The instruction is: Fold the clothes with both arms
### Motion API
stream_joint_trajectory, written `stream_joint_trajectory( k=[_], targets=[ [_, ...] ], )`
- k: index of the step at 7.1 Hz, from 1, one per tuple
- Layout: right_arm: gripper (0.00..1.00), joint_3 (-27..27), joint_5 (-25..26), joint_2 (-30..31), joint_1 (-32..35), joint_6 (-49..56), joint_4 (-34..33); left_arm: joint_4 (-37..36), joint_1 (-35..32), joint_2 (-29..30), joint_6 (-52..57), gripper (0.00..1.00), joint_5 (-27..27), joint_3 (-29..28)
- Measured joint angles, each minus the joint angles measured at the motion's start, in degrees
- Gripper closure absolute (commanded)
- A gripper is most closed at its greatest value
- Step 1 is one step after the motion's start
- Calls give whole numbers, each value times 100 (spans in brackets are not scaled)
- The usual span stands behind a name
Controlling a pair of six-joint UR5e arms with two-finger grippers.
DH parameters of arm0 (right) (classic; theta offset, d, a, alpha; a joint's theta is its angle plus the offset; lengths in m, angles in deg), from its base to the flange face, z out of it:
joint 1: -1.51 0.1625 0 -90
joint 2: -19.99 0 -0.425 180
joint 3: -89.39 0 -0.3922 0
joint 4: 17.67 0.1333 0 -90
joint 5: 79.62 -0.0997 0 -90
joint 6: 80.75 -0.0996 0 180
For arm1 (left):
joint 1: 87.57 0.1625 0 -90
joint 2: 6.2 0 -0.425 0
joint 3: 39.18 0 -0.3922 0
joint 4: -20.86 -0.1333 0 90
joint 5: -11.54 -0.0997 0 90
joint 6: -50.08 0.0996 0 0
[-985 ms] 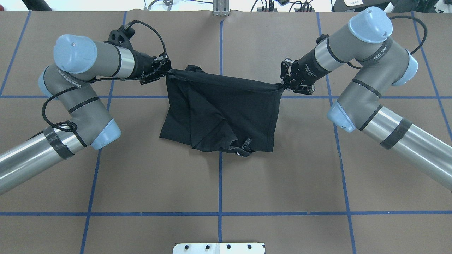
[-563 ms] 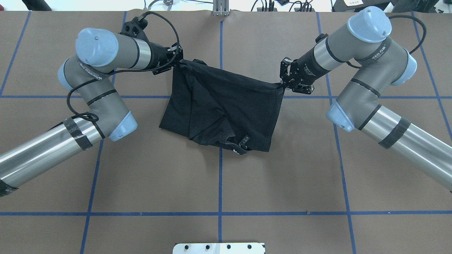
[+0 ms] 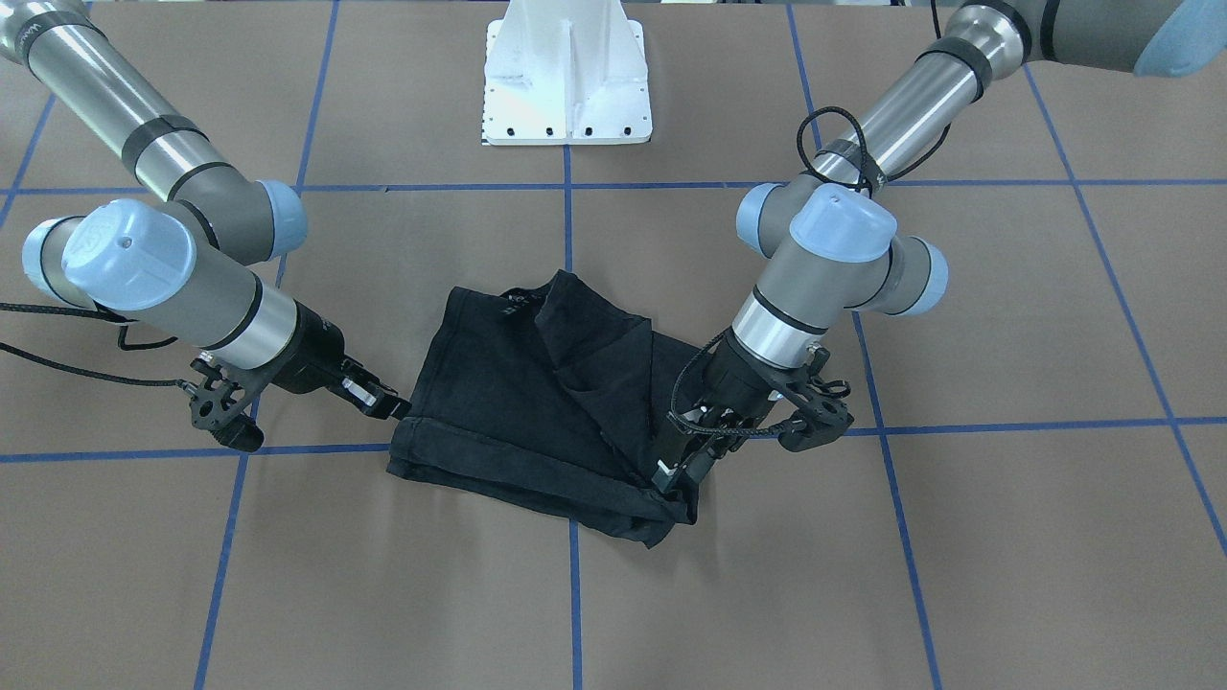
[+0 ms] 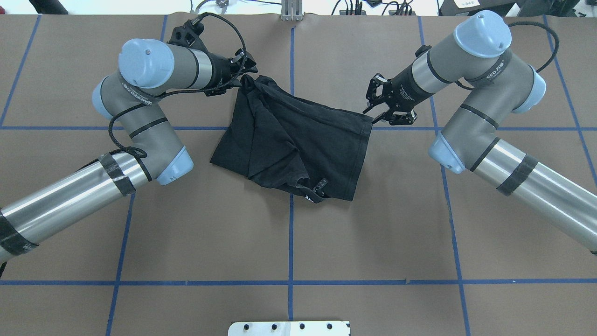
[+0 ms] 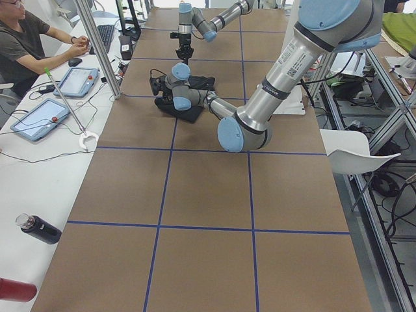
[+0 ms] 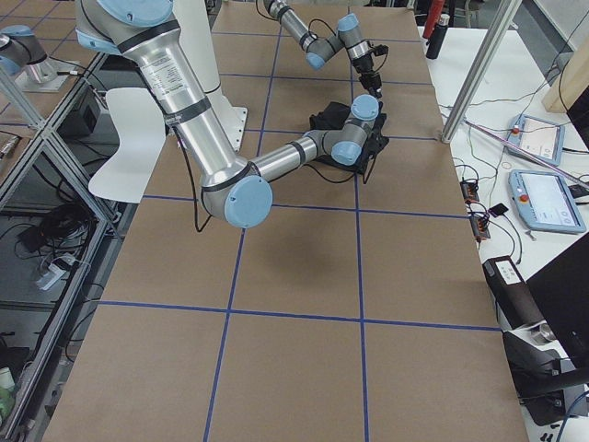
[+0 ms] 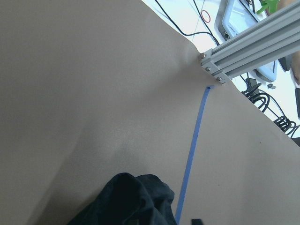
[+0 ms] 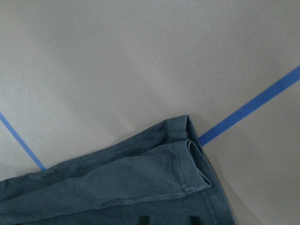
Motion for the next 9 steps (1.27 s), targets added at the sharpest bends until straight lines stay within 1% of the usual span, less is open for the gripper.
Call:
stream_joint_trajectory(
  k=[1,2,3,4,5,6,7,9],
  targets=[
    [0,11,102,-29,2,7,48,-15,-56,-45,6,0,43,134],
    [0,37,231,-42,-7,12,263,-45,-154,-206,120,0,196,392],
    [0,76,398,-79,-25,26,581,-74,-285,-571,376,0,453,855],
    [0,147,656,-153,-115,122,757,-89,-424,-1065,659,0,706,1431],
    [0,217,970,-232,-313,417,747,-95,-532,-1569,921,0,907,1969],
    [0,259,1262,-372,-512,853,443,-94,-592,-2049,1186,0,1023,2413],
    [0,306,1562,-605,-692,1448,-169,-92,-622,-2506,1486,0,1070,2768],
    [1,483,2302,-973,-1123,2610,-1208,-89,-716,-3162,1994,0,1110,3146]
  ],
)
